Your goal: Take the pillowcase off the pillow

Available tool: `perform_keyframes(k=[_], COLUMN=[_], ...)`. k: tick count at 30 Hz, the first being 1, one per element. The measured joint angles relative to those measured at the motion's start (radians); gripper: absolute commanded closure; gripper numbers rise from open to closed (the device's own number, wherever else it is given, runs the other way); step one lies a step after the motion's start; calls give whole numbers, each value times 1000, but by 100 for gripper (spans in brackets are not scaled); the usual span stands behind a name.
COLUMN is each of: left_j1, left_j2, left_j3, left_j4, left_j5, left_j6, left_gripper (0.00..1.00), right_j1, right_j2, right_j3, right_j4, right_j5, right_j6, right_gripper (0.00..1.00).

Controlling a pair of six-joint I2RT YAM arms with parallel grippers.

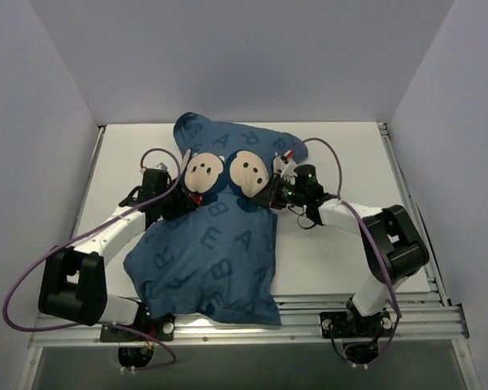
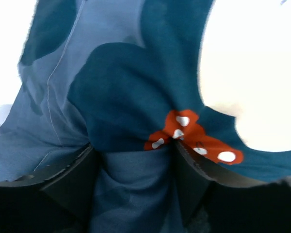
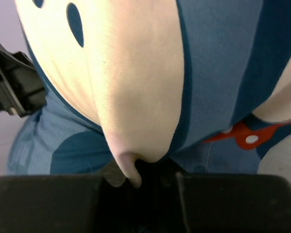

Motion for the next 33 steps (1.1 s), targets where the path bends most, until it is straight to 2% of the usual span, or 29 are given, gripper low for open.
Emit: perform_keyframes(k=[3, 7, 11, 14, 17, 18, 21, 26, 31, 33], left_j1=[-32, -117, -247, -327, -367, -370, -346, -232, -192, -186], left_j2=[40, 140, 320, 433, 452, 446, 388, 176, -105, -238], left_j3=[13, 107, 314, 454, 466, 449, 321, 5, -102, -100], left_j4=[40, 67, 77, 108, 156, 175, 219, 209, 77, 20], left_j5=[-2, -5, 12, 40, 58, 58, 49, 18, -50, -78], left_j6=[-25, -72, -124, -165, -208, -221, -262, -317, -300, -270], left_gripper=[42, 44, 47, 46, 41, 36, 30, 15, 11, 9], right_j1=[3, 5, 24, 70, 126, 143, 180, 201, 298, 344], right_j2=[-47, -124, -135, -134, -133, -130, -97, 47, 166, 216], right_j3=[115, 352, 660, 829, 885, 882, 837, 710, 738, 784], right_j4=[-212, -554, -835, -964, -1009, -1014, -1004, -873, -813, -830], right_j5=[45, 169, 317, 433, 491, 502, 525, 517, 512, 529], right_j6=[-84, -230, -362, -436, -476, -486, -505, -495, -480, -479], right_gripper=[100, 100, 100, 100, 100, 100, 100, 100, 100, 82])
